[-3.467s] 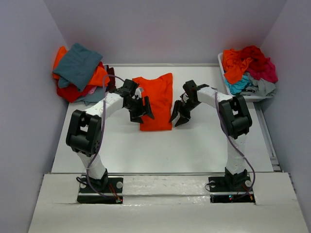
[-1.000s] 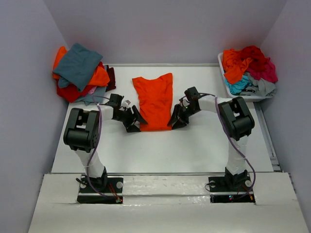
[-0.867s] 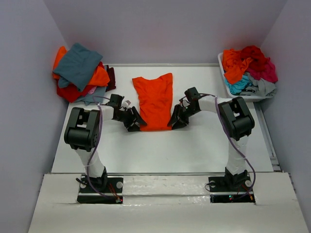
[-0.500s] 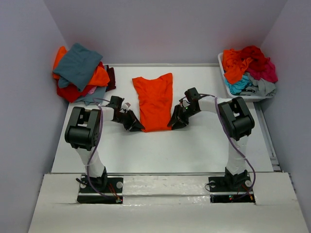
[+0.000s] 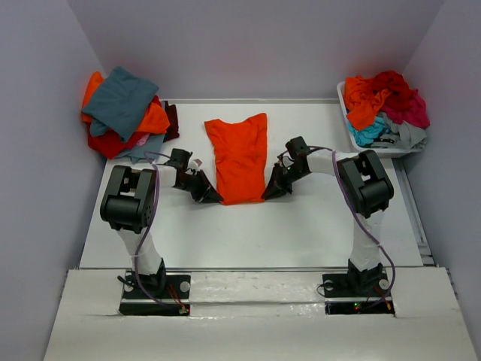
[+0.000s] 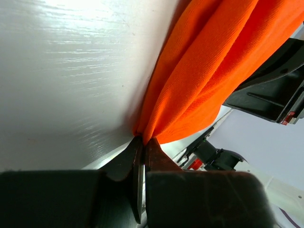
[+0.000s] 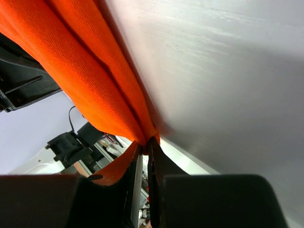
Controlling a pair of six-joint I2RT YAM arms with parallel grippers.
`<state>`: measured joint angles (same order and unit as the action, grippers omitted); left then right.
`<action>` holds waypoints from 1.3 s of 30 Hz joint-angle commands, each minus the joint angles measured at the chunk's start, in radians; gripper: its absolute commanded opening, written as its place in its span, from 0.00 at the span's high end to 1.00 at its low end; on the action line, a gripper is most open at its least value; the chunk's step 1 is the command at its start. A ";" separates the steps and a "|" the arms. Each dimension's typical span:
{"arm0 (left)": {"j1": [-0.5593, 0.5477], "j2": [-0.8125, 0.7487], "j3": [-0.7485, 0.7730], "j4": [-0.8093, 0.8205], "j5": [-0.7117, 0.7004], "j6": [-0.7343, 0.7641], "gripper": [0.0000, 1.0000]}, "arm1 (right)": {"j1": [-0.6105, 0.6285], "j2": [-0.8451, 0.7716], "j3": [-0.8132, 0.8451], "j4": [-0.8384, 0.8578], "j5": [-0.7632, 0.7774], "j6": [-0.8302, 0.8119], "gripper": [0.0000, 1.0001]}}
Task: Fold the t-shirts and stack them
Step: Grab one side of the 2/3 rectangular tshirt with both arms
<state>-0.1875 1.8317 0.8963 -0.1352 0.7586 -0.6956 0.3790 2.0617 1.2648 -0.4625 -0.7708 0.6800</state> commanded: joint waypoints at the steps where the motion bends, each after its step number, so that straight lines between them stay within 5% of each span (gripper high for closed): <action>1: 0.006 -0.011 0.006 -0.023 -0.011 0.022 0.93 | -0.006 -0.021 0.018 0.004 0.002 -0.007 0.87; 39: 0.025 -0.075 0.104 -0.251 -0.081 0.177 0.94 | -0.006 -0.031 0.137 -0.272 0.126 -0.232 0.88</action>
<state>-0.1810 1.8069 0.9718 -0.3225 0.7074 -0.5625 0.3794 2.0617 1.3682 -0.6693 -0.6987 0.5011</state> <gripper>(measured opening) 0.109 0.131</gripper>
